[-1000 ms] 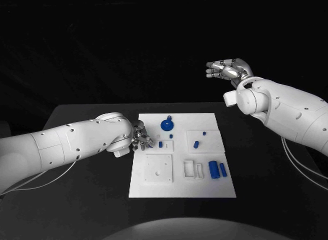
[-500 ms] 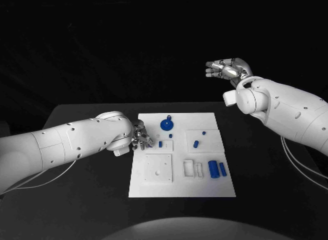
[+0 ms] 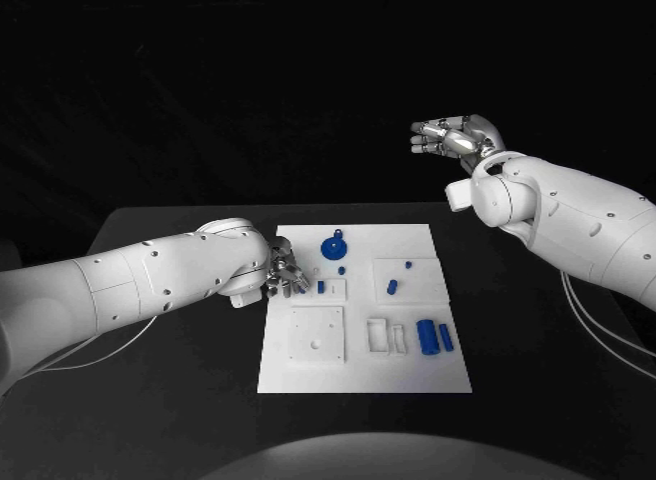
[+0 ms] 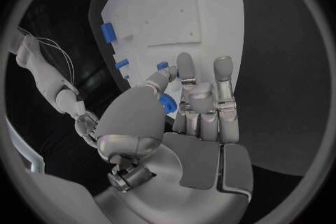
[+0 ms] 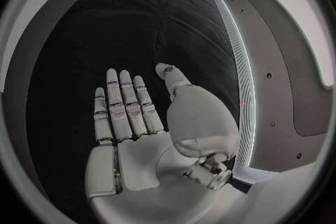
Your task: Assemble the parts on the task board
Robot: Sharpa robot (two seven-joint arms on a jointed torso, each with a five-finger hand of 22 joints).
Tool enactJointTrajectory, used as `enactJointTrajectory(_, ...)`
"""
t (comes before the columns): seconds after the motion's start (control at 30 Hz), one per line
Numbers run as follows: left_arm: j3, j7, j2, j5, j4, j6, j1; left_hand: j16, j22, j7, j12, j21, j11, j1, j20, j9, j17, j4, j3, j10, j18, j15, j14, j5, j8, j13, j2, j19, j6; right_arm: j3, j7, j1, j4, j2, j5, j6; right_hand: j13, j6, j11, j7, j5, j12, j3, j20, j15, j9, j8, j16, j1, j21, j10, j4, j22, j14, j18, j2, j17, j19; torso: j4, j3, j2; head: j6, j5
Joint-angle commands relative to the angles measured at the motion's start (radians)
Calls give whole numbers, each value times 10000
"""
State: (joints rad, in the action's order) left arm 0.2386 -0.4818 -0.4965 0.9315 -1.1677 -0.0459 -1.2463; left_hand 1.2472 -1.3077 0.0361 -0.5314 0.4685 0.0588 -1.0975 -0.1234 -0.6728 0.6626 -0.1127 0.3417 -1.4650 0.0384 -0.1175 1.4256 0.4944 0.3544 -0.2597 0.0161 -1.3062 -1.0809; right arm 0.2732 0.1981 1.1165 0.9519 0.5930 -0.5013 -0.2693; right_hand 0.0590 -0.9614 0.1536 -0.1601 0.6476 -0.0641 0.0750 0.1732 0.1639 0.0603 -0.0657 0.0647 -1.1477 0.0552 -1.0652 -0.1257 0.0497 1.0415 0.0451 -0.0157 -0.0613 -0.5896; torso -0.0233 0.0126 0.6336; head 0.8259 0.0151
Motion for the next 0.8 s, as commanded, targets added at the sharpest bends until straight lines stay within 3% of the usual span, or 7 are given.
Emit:
enactJointTrajectory(0.03,13,-86,93,80,75,-541,19,68,-192,-400,-31,42,79,-48,41,-1,4,-756,818,-484,192,20,16,25,-5,-3,103,40,-418,4,77,-6,0,-16,-4,152,-15,36,14,8,63,57,65,-9,16,-11,65,-40,36,-48,63,12,-13,-60,-53,19,15,48,7,2,-1,19,0)
enactJointTrajectory(0.57,13,-184,264,156,301,-965,23,51,-190,-388,-3,70,67,-43,42,-22,-51,-772,815,-478,186,25,2,-29,-28,-18,126,71,-392,4,81,-20,-7,-24,-4,153,-15,36,14,8,63,57,65,-9,16,-11,65,-40,36,-48,63,12,-13,-60,-53,19,15,48,-13,-5,-2,43,42)
enactJointTrajectory(0.7,13,-171,254,182,361,-779,23,-53,-161,-395,71,31,45,67,46,153,-246,-414,447,-461,161,12,-22,-797,-267,-141,18,84,-306,4,81,-25,-9,-20,-4,148,-15,36,14,8,63,57,65,-9,16,-11,65,-40,36,-48,63,12,-13,-60,-53,19,15,48,-14,-9,-5,37,47)
enactJointTrajectory(0.73,13,-167,248,185,371,-725,23,-74,-153,-338,155,5,32,22,47,542,-293,-286,294,-462,145,19,-21,-898,-664,-106,-87,78,-143,4,80,-26,-10,-18,-4,147,-15,36,14,8,63,57,65,-9,16,-11,65,-40,36,-48,63,12,-13,-60,-53,19,15,48,-14,-11,-1,35,46)
enactJointTrajectory(0.8,12,-163,232,190,383,-611,23,-103,-143,-372,185,-43,46,105,32,1003,-361,25,-88,-463,121,17,-31,-1092,-975,-79,-302,65,-304,4,80,-28,-13,-16,-4,148,-15,74,21,1,68,57,59,-6,22,-13,67,-40,48,-49,78,19,-14,-67,-52,28,15,63,-13,-13,-1,28,47)
